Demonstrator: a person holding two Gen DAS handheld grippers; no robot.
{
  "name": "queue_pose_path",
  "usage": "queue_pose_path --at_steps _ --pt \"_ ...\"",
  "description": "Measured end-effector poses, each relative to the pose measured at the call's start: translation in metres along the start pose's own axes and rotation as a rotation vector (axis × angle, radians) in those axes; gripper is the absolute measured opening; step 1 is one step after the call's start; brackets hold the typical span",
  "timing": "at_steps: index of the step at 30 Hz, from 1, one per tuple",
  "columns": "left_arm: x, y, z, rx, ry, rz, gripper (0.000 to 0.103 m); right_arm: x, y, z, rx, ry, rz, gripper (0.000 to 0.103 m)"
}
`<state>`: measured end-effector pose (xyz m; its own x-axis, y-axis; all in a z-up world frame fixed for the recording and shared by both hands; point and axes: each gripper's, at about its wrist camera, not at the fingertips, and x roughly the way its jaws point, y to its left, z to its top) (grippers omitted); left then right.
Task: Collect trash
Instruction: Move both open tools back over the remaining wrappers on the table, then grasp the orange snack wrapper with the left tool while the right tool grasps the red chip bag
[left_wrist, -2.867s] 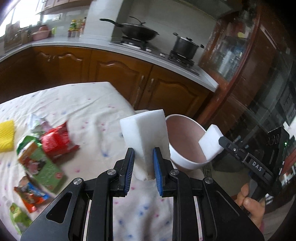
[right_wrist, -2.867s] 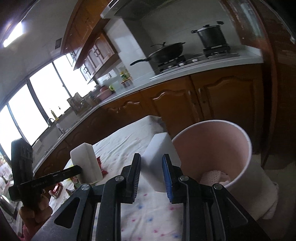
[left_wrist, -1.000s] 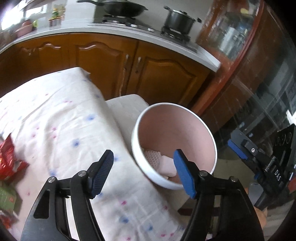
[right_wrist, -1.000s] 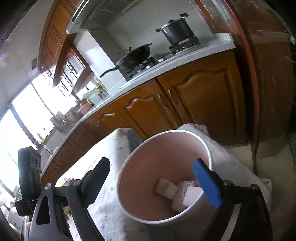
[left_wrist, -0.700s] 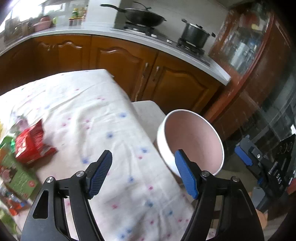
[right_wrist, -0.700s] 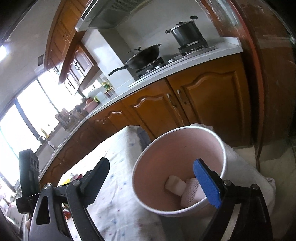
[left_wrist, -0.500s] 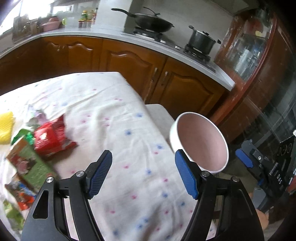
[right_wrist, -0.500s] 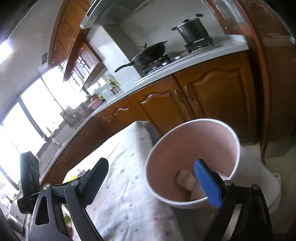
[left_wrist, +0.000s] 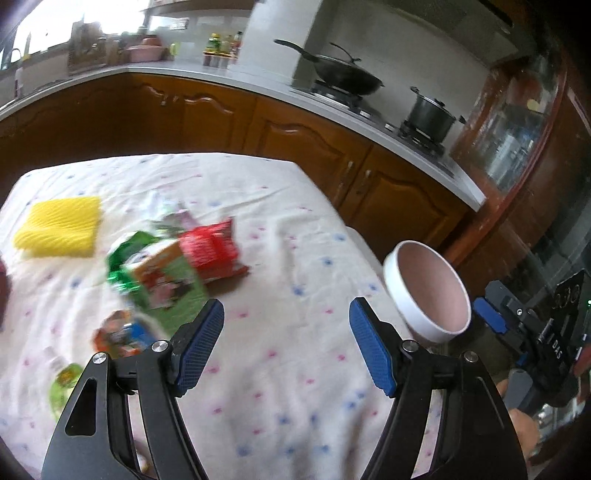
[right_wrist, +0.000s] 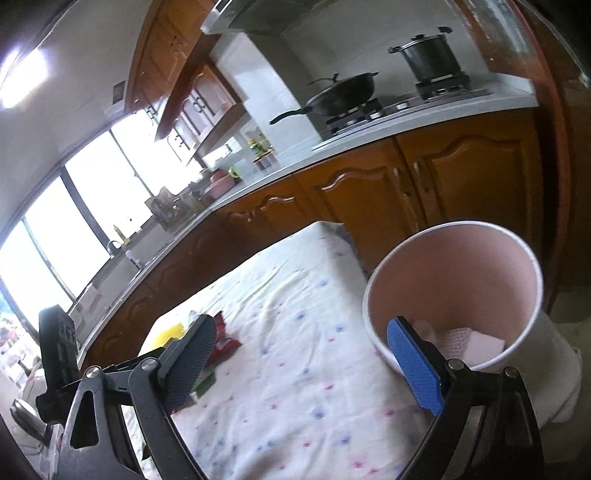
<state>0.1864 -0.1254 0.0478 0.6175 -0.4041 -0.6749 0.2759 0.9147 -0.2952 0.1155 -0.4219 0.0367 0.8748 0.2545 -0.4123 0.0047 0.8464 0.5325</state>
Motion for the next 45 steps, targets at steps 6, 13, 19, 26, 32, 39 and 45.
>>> queue_pose_path --at_steps 6,13,19,26,32,39,45 --pt "-0.02 0.039 -0.01 -0.052 -0.024 0.05 0.072 0.013 0.026 -0.011 -0.036 0.038 0.035 0.095" --pt "-0.034 0.075 -0.017 -0.093 -0.033 0.097 0.072 0.031 0.051 -0.023 -0.071 0.081 0.071 0.095" --pt "-0.041 0.097 -0.021 -0.108 -0.034 0.125 0.072 0.047 0.071 -0.03 -0.101 0.112 0.096 0.095" --pt "-0.038 0.113 -0.024 -0.134 -0.022 0.152 0.072 0.067 0.092 -0.037 -0.144 0.143 0.125 0.095" --pt "-0.029 0.117 -0.023 -0.119 0.006 0.159 0.072 0.103 0.11 -0.038 -0.155 0.21 0.157 0.093" --pt "-0.015 0.121 -0.021 -0.103 0.039 0.14 0.072 0.149 0.119 -0.036 -0.147 0.3 0.186 0.077" --pt "0.001 0.122 -0.021 -0.085 0.082 0.136 0.065 0.188 0.121 -0.03 -0.132 0.351 0.21 0.073"
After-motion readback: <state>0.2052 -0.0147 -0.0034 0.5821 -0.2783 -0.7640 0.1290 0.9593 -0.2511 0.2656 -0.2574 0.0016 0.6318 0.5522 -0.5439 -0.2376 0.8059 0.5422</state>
